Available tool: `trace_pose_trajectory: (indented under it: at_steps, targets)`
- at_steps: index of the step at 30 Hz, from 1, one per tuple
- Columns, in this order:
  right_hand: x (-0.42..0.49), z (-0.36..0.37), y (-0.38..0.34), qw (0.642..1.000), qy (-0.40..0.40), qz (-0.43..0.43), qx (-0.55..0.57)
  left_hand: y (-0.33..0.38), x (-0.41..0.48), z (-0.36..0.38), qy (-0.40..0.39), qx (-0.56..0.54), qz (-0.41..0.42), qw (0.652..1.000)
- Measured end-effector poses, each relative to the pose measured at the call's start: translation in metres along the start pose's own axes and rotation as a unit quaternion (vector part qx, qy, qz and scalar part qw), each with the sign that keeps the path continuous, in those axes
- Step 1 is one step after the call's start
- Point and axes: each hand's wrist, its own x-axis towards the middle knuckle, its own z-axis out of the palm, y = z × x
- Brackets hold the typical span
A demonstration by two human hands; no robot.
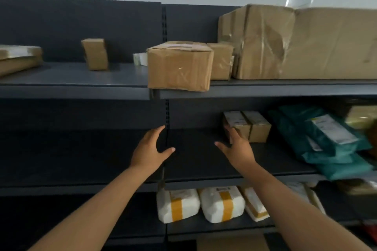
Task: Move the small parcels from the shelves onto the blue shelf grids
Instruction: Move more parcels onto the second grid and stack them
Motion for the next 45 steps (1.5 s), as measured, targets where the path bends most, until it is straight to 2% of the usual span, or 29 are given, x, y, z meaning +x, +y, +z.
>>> trace_pose_trajectory:
  at_steps: [4, 11, 22, 30, 38, 45]
  targets:
    - [0.011, -0.046, 0.063, 0.999, 0.034, 0.037, -0.016, 0.047, 0.021, 0.064, -0.027, -0.039, 0.034, 0.998]
    - [0.037, -0.088, 0.147, 0.996, 0.037, 0.082, 0.003, 0.093, 0.054, 0.153, -0.063, -0.068, -0.001, 0.996]
    - [0.113, -0.064, 0.203, 0.994, -0.059, 0.090, 0.026, 0.119, 0.095, 0.243, -0.070, -0.086, -0.054, 0.992]
    - [0.128, -0.051, 0.217, 0.993, -0.071, 0.075, 0.055, 0.136, 0.119, 0.272, -0.073, -0.120, -0.031, 0.990]
    - [0.109, -0.054, 0.211, 0.997, -0.043, 0.052, 0.046, 0.144, 0.105, 0.274, 0.007, -0.075, -0.018, 0.997]
    - [0.082, -0.048, 0.156, 0.999, -0.033, -0.004, 0.038, 0.124, 0.071, 0.220, 0.078, -0.097, -0.001, 0.992]
